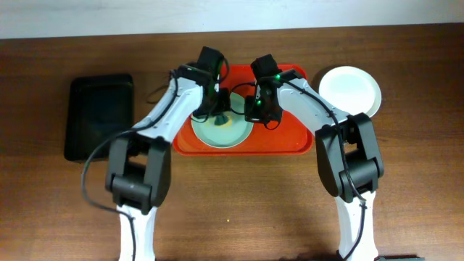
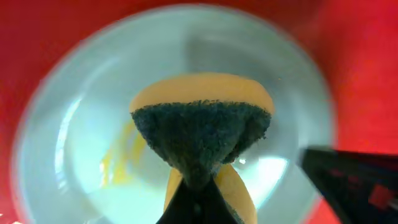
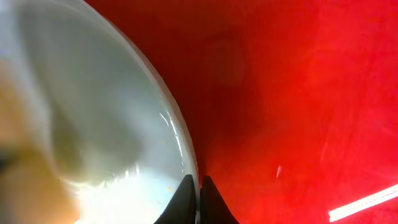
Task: Clean dirty plates on tray and stack at the side
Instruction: 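Scrub the green plate with the sponge in the left gripper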
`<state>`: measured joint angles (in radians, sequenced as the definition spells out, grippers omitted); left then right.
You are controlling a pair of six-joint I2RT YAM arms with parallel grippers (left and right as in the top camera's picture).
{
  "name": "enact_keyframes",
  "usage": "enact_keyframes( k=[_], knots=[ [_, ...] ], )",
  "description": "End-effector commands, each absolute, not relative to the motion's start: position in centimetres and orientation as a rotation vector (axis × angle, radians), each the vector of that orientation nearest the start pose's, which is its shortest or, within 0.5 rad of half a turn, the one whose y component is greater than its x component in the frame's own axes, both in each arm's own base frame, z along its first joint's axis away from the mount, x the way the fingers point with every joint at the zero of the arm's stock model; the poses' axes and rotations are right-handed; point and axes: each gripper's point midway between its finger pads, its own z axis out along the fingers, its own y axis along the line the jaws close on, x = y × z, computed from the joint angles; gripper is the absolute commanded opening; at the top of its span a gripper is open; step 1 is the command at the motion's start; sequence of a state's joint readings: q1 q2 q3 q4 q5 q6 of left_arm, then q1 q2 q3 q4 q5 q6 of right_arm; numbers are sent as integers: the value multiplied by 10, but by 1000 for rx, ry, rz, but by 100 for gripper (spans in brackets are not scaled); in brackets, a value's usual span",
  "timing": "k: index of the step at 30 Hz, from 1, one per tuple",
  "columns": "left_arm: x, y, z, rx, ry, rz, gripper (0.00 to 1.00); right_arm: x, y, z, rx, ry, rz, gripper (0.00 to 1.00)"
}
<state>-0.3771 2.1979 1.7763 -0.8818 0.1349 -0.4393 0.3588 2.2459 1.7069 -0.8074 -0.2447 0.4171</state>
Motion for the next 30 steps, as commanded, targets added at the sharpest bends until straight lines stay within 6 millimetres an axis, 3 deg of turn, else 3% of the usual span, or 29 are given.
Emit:
enact_keyframes(
  k=[1, 3, 5, 7, 10, 14, 15, 18, 22, 23, 25, 28, 30],
  knots=[
    [436, -191, -4, -100, 3019, -217, 0, 434, 202, 6, 62, 3001, 433, 4],
    [443, -154, -7, -122, 2970, 95, 0, 434, 201, 6, 63, 3004, 431, 4],
    [446, -122, 4, -140, 2917, 333, 0, 433, 201, 6, 63, 3005, 431, 4],
    [459, -99, 42, -160, 2808, 509, 0, 434, 201, 6, 63, 3004, 431, 4],
    [468, -118, 65, -171, 2798, 339, 0, 434, 201, 6, 63, 3004, 431, 4],
    [445, -210, 55, -82, 2959, -396, 0, 435, 202, 6, 62, 2998, 434, 4],
    [446, -215, 50, -65, 2946, -406, 0, 434, 202, 6, 63, 3002, 432, 4],
    [446, -209, 28, -68, 2929, -352, 0, 433, 201, 5, 63, 3005, 431, 4],
    [448, -136, 23, -127, 2867, 244, 0, 430, 200, 5, 66, 3018, 425, 5],
    [448, -111, 31, -135, 2819, 436, 0, 430, 200, 5, 66, 3019, 424, 4],
    [451, -96, 59, -147, 2746, 542, 0, 430, 200, 5, 65, 3021, 424, 4],
    [456, -99, 130, -196, 2615, 425, 0, 430, 200, 5, 32, 3019, 422, 4],
    [454, -95, 172, -230, 2536, 362, 0, 437, 202, 19, -28, 2977, 435, 4]
  ],
)
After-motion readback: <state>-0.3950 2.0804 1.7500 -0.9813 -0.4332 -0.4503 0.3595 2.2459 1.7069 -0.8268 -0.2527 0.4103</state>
